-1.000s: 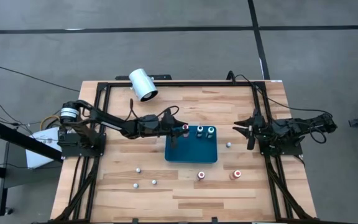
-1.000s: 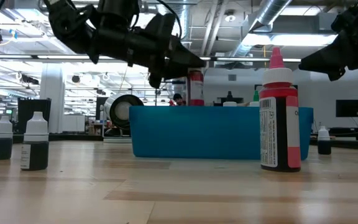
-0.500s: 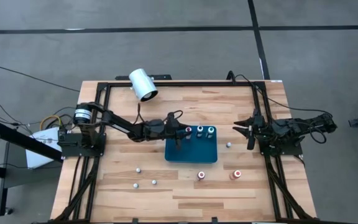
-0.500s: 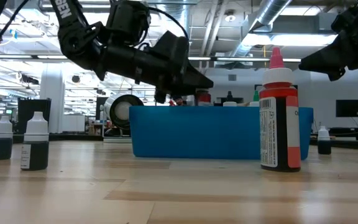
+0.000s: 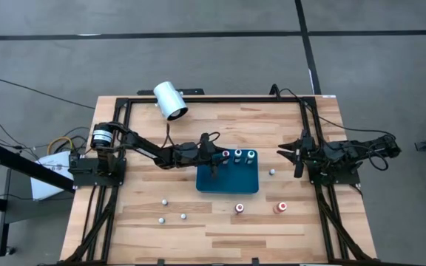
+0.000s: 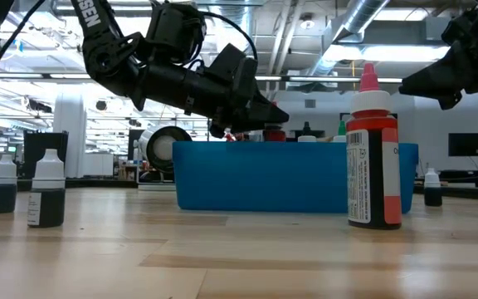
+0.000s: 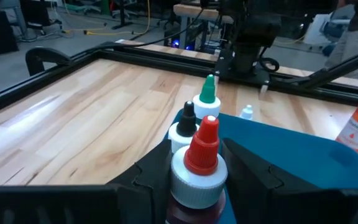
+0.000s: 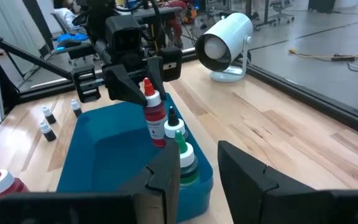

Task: Pick & Place food coloring
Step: Put the large red food coloring bottle into the blue bin

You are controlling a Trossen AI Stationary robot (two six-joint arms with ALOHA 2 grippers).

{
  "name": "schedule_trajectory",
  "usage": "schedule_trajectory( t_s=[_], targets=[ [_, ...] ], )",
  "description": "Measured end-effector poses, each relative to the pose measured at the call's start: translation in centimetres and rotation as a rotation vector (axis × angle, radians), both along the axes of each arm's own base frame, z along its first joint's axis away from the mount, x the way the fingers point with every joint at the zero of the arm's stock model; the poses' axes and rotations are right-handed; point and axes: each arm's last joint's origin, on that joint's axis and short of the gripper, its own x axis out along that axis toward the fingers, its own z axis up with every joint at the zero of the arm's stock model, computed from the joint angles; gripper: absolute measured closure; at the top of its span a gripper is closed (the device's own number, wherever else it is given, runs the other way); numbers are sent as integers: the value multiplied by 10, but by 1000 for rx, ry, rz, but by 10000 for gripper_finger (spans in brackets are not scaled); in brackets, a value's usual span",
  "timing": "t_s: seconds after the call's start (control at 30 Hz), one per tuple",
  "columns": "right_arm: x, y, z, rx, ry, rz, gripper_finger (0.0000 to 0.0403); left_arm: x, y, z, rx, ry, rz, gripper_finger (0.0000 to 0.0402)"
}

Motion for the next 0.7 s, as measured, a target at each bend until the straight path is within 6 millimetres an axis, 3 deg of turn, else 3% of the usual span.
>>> schedule_trajectory(
  t_s=[0.7],
  targets=[
    [0, 0, 0, 0, -1, 1, 305, -1, 2, -1, 28, 20, 48, 284]
  ],
)
